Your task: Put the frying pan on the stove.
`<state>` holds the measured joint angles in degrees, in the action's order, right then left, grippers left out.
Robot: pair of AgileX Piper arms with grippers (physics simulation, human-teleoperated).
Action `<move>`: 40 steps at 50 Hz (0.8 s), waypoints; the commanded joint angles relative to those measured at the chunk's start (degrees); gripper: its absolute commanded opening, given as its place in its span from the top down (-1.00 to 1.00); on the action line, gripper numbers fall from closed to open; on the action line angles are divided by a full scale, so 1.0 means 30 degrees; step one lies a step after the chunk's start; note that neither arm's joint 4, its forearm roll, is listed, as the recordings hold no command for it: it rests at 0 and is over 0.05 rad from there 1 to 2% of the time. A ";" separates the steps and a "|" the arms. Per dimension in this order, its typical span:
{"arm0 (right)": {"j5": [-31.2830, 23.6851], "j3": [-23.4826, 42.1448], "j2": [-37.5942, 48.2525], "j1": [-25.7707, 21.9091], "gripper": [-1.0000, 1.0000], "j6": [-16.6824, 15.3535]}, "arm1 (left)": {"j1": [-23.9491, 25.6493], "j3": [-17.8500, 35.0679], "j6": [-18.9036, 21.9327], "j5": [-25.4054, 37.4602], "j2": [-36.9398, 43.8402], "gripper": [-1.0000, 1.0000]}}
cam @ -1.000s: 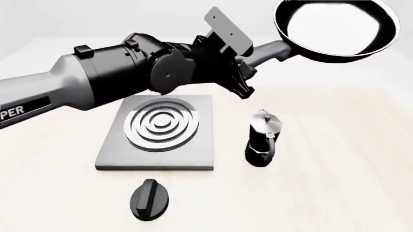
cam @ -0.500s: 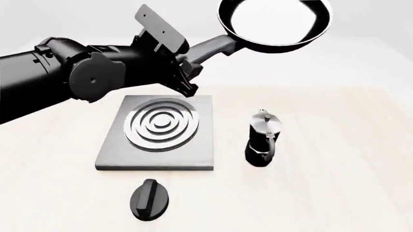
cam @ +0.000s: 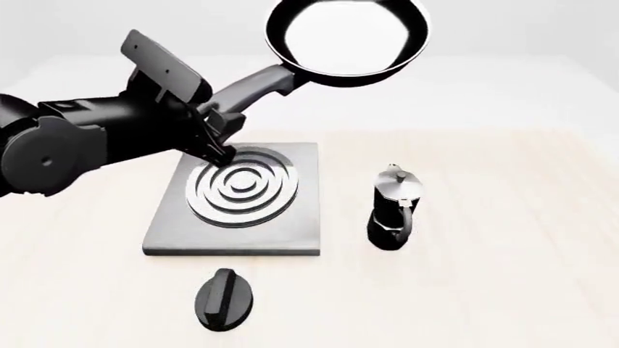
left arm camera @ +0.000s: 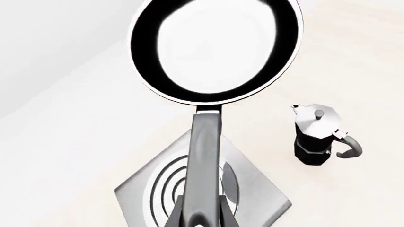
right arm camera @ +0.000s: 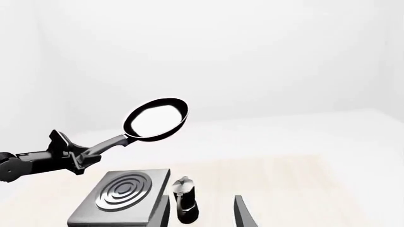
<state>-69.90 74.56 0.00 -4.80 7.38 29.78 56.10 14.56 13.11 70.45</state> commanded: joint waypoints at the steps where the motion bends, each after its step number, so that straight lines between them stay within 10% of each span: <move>1: 0.0000 -0.0005 0.0000 -0.0020 -1.00 -0.0044 | -0.0869 -0.1253 0.0205 -0.0197 -0.1946 1.00; 40: 0.0000 -0.0053 0.0000 -0.0025 -1.00 -0.0162 | -0.3015 -0.8472 -0.0623 0.0847 -0.9596 1.00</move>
<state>-69.90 74.45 0.00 -4.86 7.12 22.08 34.28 12.36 15.19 48.38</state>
